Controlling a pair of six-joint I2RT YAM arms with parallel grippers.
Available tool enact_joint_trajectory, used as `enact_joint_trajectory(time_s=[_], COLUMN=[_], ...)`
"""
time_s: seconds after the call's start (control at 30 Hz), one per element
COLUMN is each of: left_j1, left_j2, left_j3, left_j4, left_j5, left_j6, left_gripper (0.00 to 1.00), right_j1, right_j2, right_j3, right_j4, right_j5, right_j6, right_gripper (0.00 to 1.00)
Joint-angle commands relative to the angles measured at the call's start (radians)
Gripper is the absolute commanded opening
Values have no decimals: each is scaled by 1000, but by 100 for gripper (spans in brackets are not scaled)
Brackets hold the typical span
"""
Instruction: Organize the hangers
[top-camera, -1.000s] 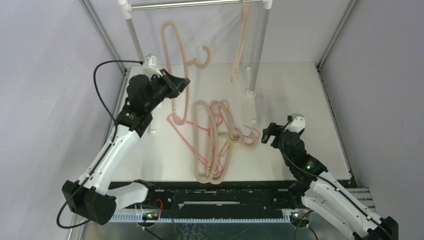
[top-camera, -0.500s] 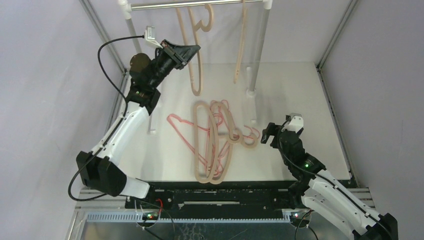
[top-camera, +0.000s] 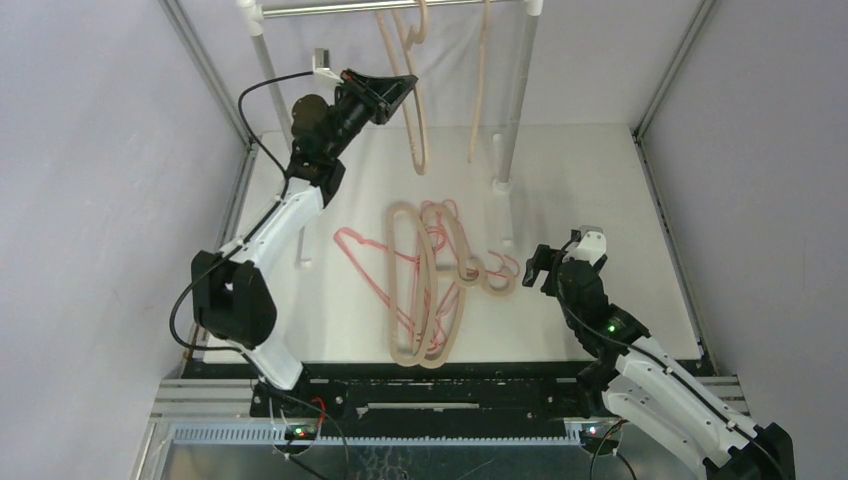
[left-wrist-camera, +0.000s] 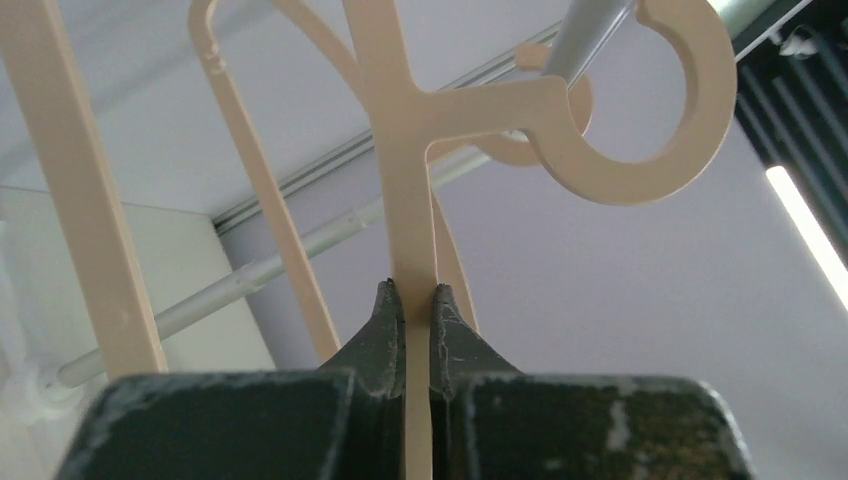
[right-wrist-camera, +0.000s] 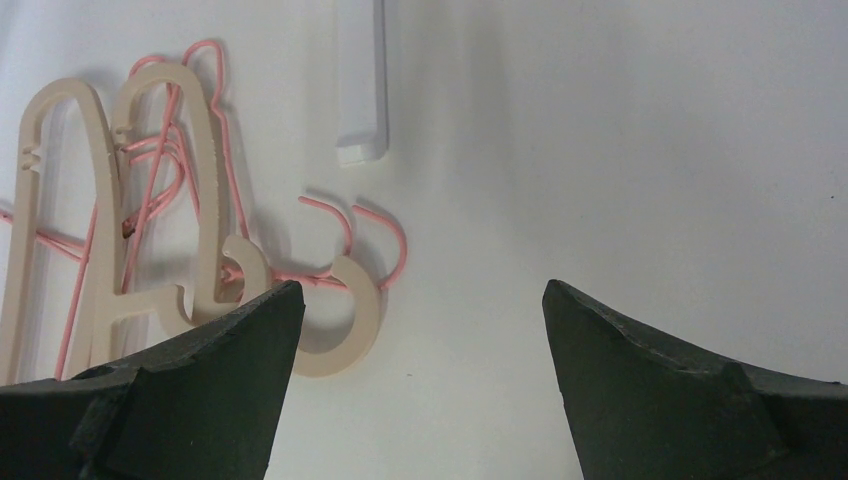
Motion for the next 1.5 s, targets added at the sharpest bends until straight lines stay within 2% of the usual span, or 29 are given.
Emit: enact_joint_trajectory(time_s=[0.0, 0.37, 0.63, 0.77, 0.93, 0.97, 1.0, 1.13, 1.37, 1.47], left_j1=[-4, -14, -74, -100, -103, -103, -102, -99, -73, -55], left_j2=[31, 115, 252, 282, 239, 214, 190, 86, -151, -282], left_j3=[116, 195, 393, 426, 357, 332, 310, 237, 8, -132], left_j4=[119, 22, -151, -189, -178, -170, -166, -168, -159, -252], left_j5=[-23, -34, 42, 58, 58, 50, 39, 11, 1, -46], left_j6=[-98, -125, -66, -33, 29, 51, 78, 195, 390, 518], left_gripper=[0, 0, 0, 1, 17, 22, 32, 52, 74, 81], right_j1=[-4, -7, -8, -10, -12, -14, -15, -14, -14, -16], right_j2=[9, 11, 15, 6, -3, -2, 0, 6, 13, 2], right_j3=[34, 29, 24, 22, 15, 16, 15, 16, 16, 16], right_j4=[29, 33, 35, 28, 31, 32, 31, 39, 45, 42], right_j5=[11, 15, 16, 21, 21, 21, 20, 13, 6, 4], right_j6=[-12, -12, -5, -7, -6, -5, -6, -6, -9, -8], right_gripper=[98, 97, 97, 98, 100, 100, 100, 100, 100, 100])
